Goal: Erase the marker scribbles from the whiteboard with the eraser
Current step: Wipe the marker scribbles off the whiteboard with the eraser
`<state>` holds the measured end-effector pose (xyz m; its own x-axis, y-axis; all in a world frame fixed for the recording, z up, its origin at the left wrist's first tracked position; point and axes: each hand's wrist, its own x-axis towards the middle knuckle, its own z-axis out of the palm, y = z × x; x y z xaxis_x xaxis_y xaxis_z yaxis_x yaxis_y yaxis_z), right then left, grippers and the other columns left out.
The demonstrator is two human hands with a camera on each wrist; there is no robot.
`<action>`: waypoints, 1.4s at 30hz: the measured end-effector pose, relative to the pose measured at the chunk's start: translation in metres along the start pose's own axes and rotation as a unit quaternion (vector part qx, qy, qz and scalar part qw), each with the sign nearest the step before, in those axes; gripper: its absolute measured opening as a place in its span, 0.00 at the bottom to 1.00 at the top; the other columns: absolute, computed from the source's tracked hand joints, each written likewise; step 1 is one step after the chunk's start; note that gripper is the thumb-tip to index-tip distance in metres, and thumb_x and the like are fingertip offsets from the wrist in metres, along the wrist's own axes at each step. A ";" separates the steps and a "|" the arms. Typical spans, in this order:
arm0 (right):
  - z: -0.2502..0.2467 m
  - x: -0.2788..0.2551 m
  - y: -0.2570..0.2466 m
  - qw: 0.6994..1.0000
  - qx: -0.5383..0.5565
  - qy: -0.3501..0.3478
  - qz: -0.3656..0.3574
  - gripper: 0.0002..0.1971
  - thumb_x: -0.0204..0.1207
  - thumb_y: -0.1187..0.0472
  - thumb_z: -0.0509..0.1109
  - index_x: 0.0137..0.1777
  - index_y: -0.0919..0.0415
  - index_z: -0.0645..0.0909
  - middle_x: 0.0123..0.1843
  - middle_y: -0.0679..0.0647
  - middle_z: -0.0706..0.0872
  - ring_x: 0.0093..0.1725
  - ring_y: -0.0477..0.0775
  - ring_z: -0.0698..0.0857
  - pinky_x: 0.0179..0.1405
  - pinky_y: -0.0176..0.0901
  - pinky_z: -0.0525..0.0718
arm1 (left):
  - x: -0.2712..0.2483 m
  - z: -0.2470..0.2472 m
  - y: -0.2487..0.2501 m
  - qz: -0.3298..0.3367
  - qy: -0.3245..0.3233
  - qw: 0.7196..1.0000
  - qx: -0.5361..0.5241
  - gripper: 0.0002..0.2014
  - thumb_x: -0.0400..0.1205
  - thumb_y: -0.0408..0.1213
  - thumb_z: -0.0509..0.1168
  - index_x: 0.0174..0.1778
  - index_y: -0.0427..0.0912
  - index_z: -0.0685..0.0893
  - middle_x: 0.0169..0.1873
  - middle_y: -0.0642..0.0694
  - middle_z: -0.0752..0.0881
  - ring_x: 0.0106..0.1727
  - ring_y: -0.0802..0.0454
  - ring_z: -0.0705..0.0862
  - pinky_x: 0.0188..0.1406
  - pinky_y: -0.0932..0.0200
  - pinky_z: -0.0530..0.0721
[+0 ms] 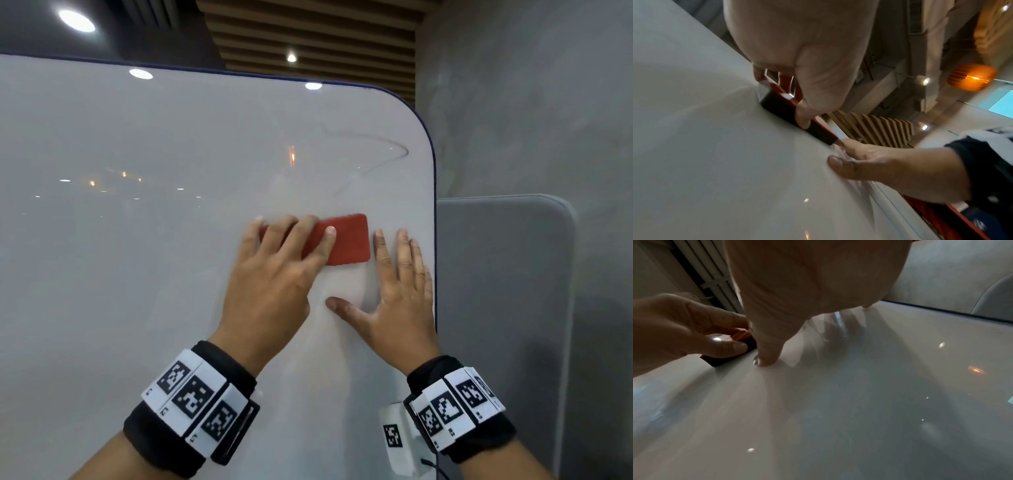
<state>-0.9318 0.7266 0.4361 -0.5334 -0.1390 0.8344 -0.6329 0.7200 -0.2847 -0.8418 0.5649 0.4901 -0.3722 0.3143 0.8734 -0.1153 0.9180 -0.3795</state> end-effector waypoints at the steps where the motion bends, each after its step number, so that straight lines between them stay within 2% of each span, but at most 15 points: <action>1: 0.000 0.000 0.000 1.000 -0.001 -0.002 0.000 0.57 0.64 0.15 0.55 0.85 0.39 0.31 0.87 0.49 0.31 0.84 0.47 0.28 0.83 0.54 0.38 | 0.000 -0.001 0.001 0.009 -0.008 1.000 0.002 0.32 0.72 0.30 0.63 0.76 0.45 0.77 0.71 0.42 0.77 0.72 0.37 0.73 0.76 0.32 0.65; 5: 0.001 0.000 0.001 1.000 -0.004 -0.004 0.001 0.57 0.64 0.15 0.54 0.85 0.39 0.30 0.87 0.48 0.30 0.85 0.48 0.29 0.83 0.53 0.37 | 0.014 -0.004 -0.010 -0.118 0.041 0.992 0.003 0.31 0.75 0.28 0.67 0.77 0.44 0.76 0.70 0.39 0.77 0.70 0.35 0.73 0.75 0.33 0.67; 7: 0.001 -0.001 0.001 1.000 -0.003 -0.008 0.001 0.57 0.64 0.15 0.53 0.84 0.38 0.29 0.87 0.48 0.29 0.84 0.48 0.28 0.82 0.53 0.35 | 0.020 -0.005 -0.011 -0.141 0.053 0.989 -0.007 0.30 0.76 0.28 0.68 0.77 0.42 0.76 0.70 0.38 0.76 0.69 0.33 0.74 0.74 0.33 0.69; 11: 0.000 -0.001 0.001 1.000 -0.005 -0.005 0.003 0.58 0.62 0.14 0.51 0.84 0.39 0.27 0.87 0.49 0.30 0.84 0.47 0.28 0.82 0.52 0.35 | 0.017 -0.002 0.006 0.012 -0.005 1.000 -0.013 0.32 0.72 0.30 0.62 0.76 0.42 0.77 0.69 0.39 0.77 0.69 0.34 0.74 0.76 0.33 0.68; 12: 0.000 -0.002 0.001 1.000 -0.007 -0.007 0.002 0.58 0.62 0.14 0.50 0.84 0.40 0.27 0.87 0.49 0.30 0.84 0.47 0.28 0.82 0.52 0.35 | 0.016 -0.003 0.007 0.023 -0.013 1.000 -0.012 0.32 0.72 0.30 0.61 0.76 0.43 0.77 0.69 0.39 0.77 0.69 0.35 0.74 0.76 0.33 0.68; 16: 0.001 -0.002 0.003 1.000 -0.007 -0.008 0.001 0.58 0.62 0.15 0.51 0.84 0.40 0.28 0.86 0.48 0.29 0.84 0.48 0.28 0.84 0.54 0.37 | 0.031 -0.008 -0.010 -0.102 0.034 0.994 -0.011 0.32 0.74 0.27 0.67 0.77 0.43 0.76 0.69 0.37 0.77 0.69 0.33 0.74 0.73 0.33 0.70; 18: 0.002 -0.001 0.003 1.000 -0.005 -0.007 0.000 0.57 0.63 0.15 0.51 0.84 0.39 0.28 0.87 0.49 0.29 0.84 0.49 0.28 0.84 0.55 0.38 | 0.035 -0.008 -0.013 -0.131 0.050 0.990 -0.012 0.30 0.76 0.27 0.67 0.77 0.42 0.76 0.69 0.37 0.76 0.69 0.33 0.74 0.72 0.33 0.70; 22: 0.002 -0.002 0.003 1.000 -0.007 -0.004 -0.002 0.58 0.63 0.15 0.51 0.85 0.41 0.29 0.87 0.50 0.30 0.85 0.49 0.29 0.83 0.54 0.37 | 0.026 -0.003 0.000 0.000 0.003 1.000 -0.004 0.32 0.72 0.28 0.65 0.76 0.43 0.77 0.70 0.39 0.76 0.69 0.34 0.74 0.73 0.33 0.69; 24: 0.001 -0.003 0.003 1.000 -0.007 -0.010 -0.002 0.58 0.64 0.15 0.53 0.84 0.41 0.28 0.86 0.49 0.29 0.84 0.48 0.28 0.83 0.53 0.36 | 0.022 -0.002 0.001 0.021 -0.002 1.000 -0.003 0.33 0.71 0.28 0.65 0.76 0.44 0.77 0.70 0.40 0.77 0.71 0.36 0.73 0.75 0.33 0.69; 30: -0.001 -0.002 0.004 1.000 -0.006 -0.027 -0.004 0.58 0.64 0.16 0.54 0.82 0.38 0.24 0.84 0.47 0.23 0.82 0.46 0.23 0.81 0.52 0.31 | 0.033 -0.001 -0.015 -0.156 0.084 0.984 -0.019 0.30 0.76 0.28 0.68 0.77 0.44 0.76 0.70 0.38 0.76 0.70 0.33 0.73 0.72 0.33 0.70; 32: 0.000 -0.003 0.004 1.000 -0.007 -0.021 -0.004 0.58 0.64 0.15 0.53 0.82 0.38 0.24 0.85 0.47 0.24 0.83 0.47 0.24 0.82 0.52 0.32 | 0.033 0.002 -0.012 -0.116 0.081 0.990 -0.021 0.31 0.75 0.27 0.67 0.77 0.43 0.76 0.69 0.38 0.76 0.69 0.33 0.73 0.72 0.33 0.70; 35: 0.002 -0.003 0.005 1.000 -0.004 -0.009 -0.002 0.58 0.62 0.14 0.50 0.83 0.39 0.26 0.85 0.46 0.26 0.84 0.47 0.26 0.82 0.52 0.34 | 0.022 0.008 -0.004 0.029 0.048 0.998 -0.005 0.31 0.74 0.28 0.68 0.76 0.43 0.77 0.69 0.39 0.77 0.69 0.34 0.74 0.74 0.33 0.69; 36: 0.002 -0.004 0.005 1.000 -0.003 -0.010 -0.002 0.58 0.62 0.14 0.50 0.83 0.39 0.26 0.85 0.46 0.26 0.84 0.47 0.27 0.82 0.52 0.34 | 0.021 0.008 -0.006 0.033 0.051 0.998 0.002 0.30 0.75 0.29 0.69 0.76 0.44 0.77 0.69 0.39 0.77 0.69 0.35 0.74 0.75 0.33 0.68; 40: 0.003 -0.003 0.006 1.000 -0.006 -0.015 -0.001 0.57 0.63 0.14 0.51 0.83 0.39 0.27 0.86 0.47 0.26 0.83 0.47 0.26 0.83 0.54 0.35 | 0.042 -0.001 -0.029 -0.109 0.099 0.989 -0.013 0.29 0.79 0.31 0.68 0.78 0.42 0.75 0.69 0.36 0.76 0.68 0.32 0.74 0.72 0.33 0.70; 42: 0.004 -0.002 0.006 1.000 -0.005 -0.016 -0.001 0.57 0.63 0.14 0.50 0.84 0.39 0.27 0.87 0.48 0.28 0.84 0.48 0.27 0.84 0.55 0.36 | 0.055 -0.007 -0.035 -0.150 0.100 0.983 -0.022 0.29 0.79 0.32 0.68 0.78 0.43 0.74 0.70 0.36 0.75 0.69 0.32 0.72 0.73 0.33 0.70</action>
<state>-0.9366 0.7288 0.4307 -0.5504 -0.1619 0.8190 -0.6279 0.7268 -0.2783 -0.8518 0.5522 0.5535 -0.1377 0.0645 0.9884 -0.1509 0.9849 -0.0853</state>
